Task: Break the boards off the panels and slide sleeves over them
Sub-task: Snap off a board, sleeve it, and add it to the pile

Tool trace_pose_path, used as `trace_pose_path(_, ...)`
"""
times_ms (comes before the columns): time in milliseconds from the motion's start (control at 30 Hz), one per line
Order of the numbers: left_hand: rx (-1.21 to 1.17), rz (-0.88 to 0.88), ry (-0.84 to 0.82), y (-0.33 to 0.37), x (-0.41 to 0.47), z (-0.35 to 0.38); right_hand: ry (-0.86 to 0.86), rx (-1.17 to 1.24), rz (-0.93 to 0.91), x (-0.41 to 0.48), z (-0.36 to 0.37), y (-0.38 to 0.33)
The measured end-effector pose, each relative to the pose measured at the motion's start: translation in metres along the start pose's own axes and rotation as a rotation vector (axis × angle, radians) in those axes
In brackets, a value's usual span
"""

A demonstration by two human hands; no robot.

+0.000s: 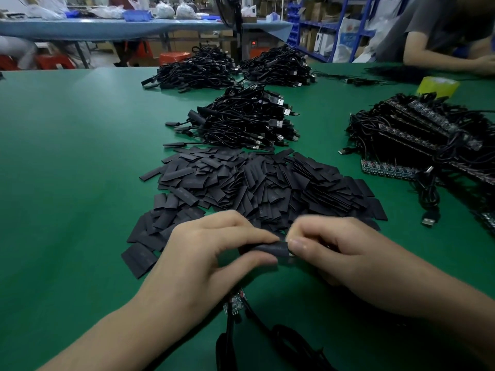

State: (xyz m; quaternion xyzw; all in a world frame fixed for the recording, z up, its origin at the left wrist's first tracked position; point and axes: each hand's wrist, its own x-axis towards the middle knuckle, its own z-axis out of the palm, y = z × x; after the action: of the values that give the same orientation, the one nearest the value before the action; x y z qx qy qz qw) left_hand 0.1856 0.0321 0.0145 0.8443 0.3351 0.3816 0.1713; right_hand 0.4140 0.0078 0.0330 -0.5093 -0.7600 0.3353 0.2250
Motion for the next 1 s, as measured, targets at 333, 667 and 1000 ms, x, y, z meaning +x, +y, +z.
trace_pose_path(333, -0.102, -0.122, 0.159, -0.004, 0.000, -0.002, 0.437, -0.084, -0.246, -0.004, 0.005, -0.007)
trace_pose_path(667, -0.156, -0.100, 0.164, 0.000, 0.000, -0.001, 0.547, -0.202, -0.361, -0.005, 0.008, -0.010)
trace_pose_path(1000, -0.130, -0.035, 0.166, 0.003, -0.001, 0.000, 0.554, -0.232, -0.393, -0.005, 0.011, -0.010)
